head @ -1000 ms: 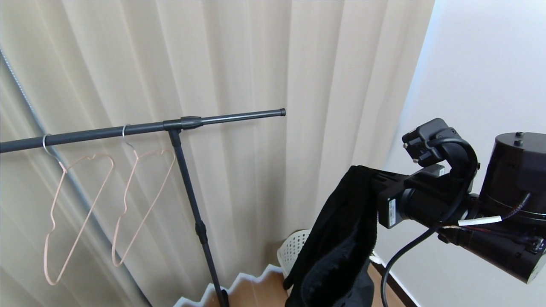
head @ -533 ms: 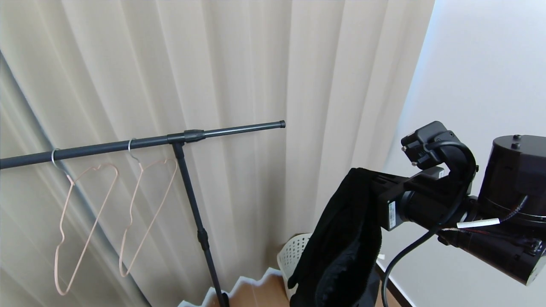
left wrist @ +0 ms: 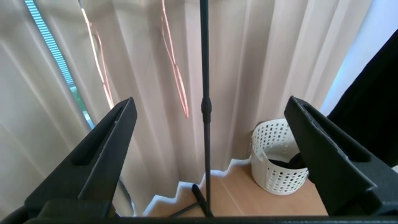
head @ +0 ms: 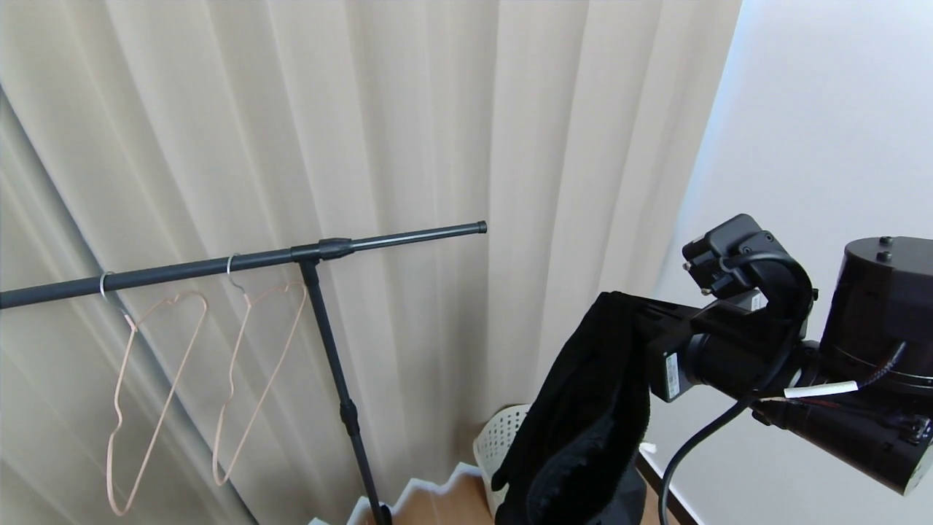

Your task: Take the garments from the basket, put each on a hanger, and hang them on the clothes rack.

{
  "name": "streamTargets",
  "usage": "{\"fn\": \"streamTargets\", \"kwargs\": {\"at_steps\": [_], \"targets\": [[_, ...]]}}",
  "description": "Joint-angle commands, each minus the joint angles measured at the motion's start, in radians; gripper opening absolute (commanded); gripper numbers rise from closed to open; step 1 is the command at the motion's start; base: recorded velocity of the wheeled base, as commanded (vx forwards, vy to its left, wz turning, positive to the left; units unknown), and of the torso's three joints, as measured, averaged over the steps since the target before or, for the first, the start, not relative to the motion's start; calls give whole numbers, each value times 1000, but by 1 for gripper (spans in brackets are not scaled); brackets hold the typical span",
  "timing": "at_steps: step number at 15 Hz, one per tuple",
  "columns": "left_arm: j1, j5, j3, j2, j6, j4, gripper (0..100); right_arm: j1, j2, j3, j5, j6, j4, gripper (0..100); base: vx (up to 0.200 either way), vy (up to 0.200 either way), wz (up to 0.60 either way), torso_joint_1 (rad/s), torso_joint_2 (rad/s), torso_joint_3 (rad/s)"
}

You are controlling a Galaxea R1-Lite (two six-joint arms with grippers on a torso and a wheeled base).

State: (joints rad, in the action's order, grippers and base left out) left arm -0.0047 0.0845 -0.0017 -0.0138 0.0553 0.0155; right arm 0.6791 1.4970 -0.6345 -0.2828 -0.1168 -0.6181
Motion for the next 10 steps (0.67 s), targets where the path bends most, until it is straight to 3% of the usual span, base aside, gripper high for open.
{"fn": "streamTargets", "kwargs": {"at_steps": [1,9,10], "targets": [[0,0,0,-2,0,0,100,0,0,12,-1,-1,-2,0,0,0,0,0,0,0],[0,0,0,-2,1,0,100,-1,3,30,1,-1,-72,0,0,0,600,5,-1,1],[0,0,0,-2,1,0,100,-1,3,30,1,-1,-71,0,0,0,0,0,0,0]]}}
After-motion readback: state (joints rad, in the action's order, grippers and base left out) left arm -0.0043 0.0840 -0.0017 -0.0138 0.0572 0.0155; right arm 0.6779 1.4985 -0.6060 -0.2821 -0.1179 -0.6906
